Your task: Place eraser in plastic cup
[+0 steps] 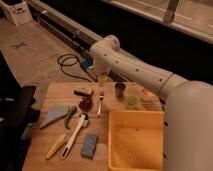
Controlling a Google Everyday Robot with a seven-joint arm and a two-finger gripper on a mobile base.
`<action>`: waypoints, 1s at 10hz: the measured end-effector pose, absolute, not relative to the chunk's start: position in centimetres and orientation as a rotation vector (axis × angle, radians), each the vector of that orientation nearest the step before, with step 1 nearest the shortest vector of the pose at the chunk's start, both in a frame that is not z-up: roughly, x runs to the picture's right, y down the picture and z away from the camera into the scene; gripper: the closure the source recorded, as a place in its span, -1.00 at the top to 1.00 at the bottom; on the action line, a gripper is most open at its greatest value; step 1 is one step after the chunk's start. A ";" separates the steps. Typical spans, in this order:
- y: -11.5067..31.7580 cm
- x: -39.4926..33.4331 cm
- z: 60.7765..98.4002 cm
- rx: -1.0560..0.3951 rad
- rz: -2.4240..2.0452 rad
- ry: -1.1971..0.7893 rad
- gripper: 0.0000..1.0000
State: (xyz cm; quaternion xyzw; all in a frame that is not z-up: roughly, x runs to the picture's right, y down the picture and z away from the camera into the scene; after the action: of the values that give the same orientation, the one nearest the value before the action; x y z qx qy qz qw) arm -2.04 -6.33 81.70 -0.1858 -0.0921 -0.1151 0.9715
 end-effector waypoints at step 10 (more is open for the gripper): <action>-5.8 -10.0 90.1 -0.473 -0.047 -0.293 0.30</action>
State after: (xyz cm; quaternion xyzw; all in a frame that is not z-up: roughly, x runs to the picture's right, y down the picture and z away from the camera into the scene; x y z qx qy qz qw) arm -9.98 -5.79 90.09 -0.2333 -0.1446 -0.0231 0.9613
